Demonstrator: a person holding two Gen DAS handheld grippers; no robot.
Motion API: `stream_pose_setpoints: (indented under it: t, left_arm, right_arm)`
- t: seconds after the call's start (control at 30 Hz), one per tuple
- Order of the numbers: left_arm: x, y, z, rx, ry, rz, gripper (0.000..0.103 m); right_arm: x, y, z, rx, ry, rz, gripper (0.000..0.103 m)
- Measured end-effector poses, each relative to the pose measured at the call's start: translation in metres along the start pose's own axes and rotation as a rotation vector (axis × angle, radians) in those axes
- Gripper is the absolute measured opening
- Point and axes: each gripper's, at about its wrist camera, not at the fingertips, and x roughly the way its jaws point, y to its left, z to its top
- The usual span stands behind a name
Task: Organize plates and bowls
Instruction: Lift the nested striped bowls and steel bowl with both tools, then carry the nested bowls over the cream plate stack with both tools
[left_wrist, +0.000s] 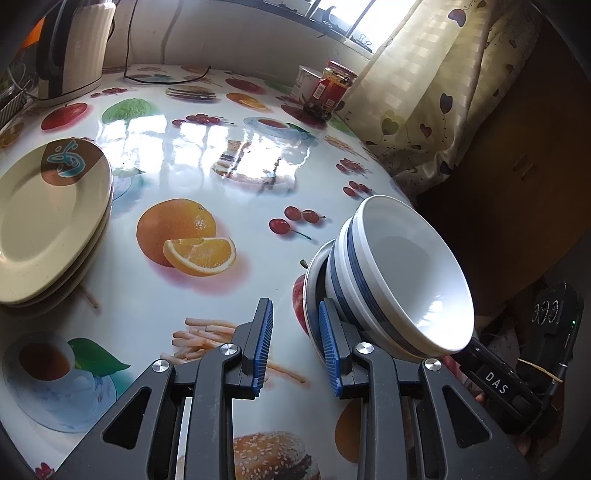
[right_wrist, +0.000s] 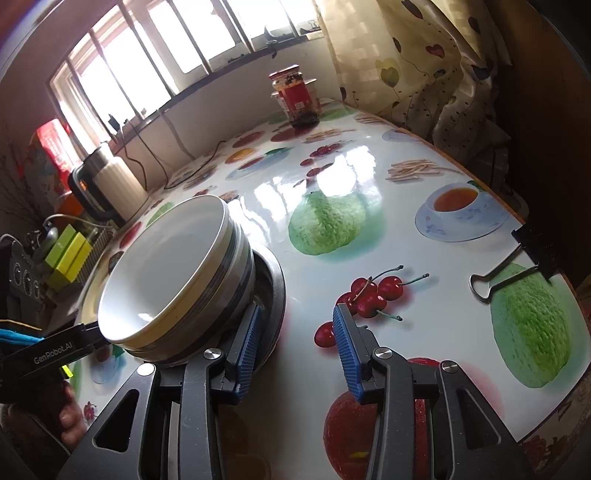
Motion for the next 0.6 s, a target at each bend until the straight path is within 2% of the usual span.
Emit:
stream_pose_setpoints:
  t: [0.27,0.33,0.6]
  left_arm:
    - [0.0010,0.0037,0.0002,-0.017,-0.003,-0.020,0.027]
    - [0.0012,0.0040,0.0004,-0.017,-0.004,-0.021,0.027]
    - [0.0022,0.0074,0.0012,-0.039,-0.002,-0.061,0.023]
  right_arm:
    - [0.0012,-0.0018,0.0003,0.018,0.002,0.062,0.027]
    - [0.0010,-0.0014,0.0000,0.017,0.001,0.088,0.021]
    - [0.0014,-0.0028,-0.0006,0.025,-0.001,0.145,0.016]
